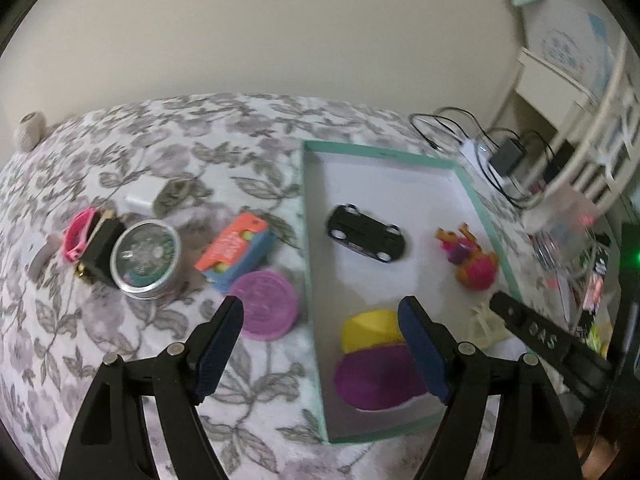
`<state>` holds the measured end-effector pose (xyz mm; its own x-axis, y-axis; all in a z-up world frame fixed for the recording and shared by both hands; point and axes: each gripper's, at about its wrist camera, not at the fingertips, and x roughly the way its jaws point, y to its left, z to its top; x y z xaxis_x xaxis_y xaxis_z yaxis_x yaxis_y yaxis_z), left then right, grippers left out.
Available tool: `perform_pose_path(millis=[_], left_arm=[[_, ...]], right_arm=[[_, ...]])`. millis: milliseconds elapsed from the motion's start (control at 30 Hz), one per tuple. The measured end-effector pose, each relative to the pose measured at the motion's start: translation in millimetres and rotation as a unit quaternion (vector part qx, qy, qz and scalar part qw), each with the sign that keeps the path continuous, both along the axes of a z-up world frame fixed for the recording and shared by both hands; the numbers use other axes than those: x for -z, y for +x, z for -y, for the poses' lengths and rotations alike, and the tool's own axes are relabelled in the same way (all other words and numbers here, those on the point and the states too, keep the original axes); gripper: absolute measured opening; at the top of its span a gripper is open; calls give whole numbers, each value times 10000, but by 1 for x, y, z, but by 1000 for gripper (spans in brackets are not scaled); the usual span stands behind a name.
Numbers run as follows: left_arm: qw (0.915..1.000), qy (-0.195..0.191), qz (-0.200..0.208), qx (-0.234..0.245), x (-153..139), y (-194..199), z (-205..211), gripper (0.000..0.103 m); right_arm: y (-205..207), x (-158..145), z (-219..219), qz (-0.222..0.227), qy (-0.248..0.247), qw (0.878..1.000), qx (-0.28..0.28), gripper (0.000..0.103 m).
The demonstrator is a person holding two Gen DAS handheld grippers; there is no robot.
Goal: Organize rigid objects
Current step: 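Open the left gripper over the tray while the right gripper releases the cream clip, then move the left gripper to the white plastic hook while the right gripper approaches the pink wristband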
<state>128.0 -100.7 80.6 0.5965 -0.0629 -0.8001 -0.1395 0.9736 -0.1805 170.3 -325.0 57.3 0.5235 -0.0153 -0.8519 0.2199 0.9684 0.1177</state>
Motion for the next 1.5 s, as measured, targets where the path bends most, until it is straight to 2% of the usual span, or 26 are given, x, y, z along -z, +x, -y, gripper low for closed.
perform_pose_path(millis=[67, 167, 233, 300, 400, 500, 733, 833, 933, 1067, 1200, 1400, 1500], left_arm=[[9999, -7, -5, -145, 1, 0, -6, 87], [9995, -24, 15, -323, 2, 0, -13, 87], [9990, -12, 63, -447, 1, -1, -17, 88], [9985, 11, 113, -532, 0, -2, -19, 99], [9980, -1, 157, -608, -1, -2, -23, 100], [9977, -4, 104, -664, 2, -1, -26, 100], [9952, -143, -5, -971, 2, -1, -43, 100], [9901, -250, -372, -1329, 4, 2, -60, 101], [9835, -594, -451, -1651, -1, 3, -79, 102], [9802, -260, -419, -1916, -22, 10, -94, 103], [9749, -300, -355, -2175, -32, 13, -111, 103], [9648, -545, -580, -2506, -25, 19, -136, 103], [9636, -495, -603, -2559, -16, 21, -148, 103]], right_arm=[[1, 2, -3, -15, -14, 9999, -100, 74], [1, 4, -7, -8, -7, 9998, -179, 76], [0, 4, -8, 18, -21, 9998, -200, 85], [0, 5, -9, 36, -10, 9998, -220, 93], [1, 6, -11, 21, -16, 9996, -270, 93], [1, 8, -14, 2, -60, 9994, -340, 103], [2, 3, -27, 83, -270, 9979, -574, 103], [3, -6, -30, 170, -218, 9978, -607, 103], [6, -21, -36, 274, -102, 9976, -634, 103], [12, -51, -51, 628, -112, 9947, -805, 103], [19, -74, -73, 950, -234, 9899, -1029, 103], [39, -70, -105, 687, -86, 9891, -1297, 103], [47, -58, -118, 507, 35, 9890, -1388, 103]])
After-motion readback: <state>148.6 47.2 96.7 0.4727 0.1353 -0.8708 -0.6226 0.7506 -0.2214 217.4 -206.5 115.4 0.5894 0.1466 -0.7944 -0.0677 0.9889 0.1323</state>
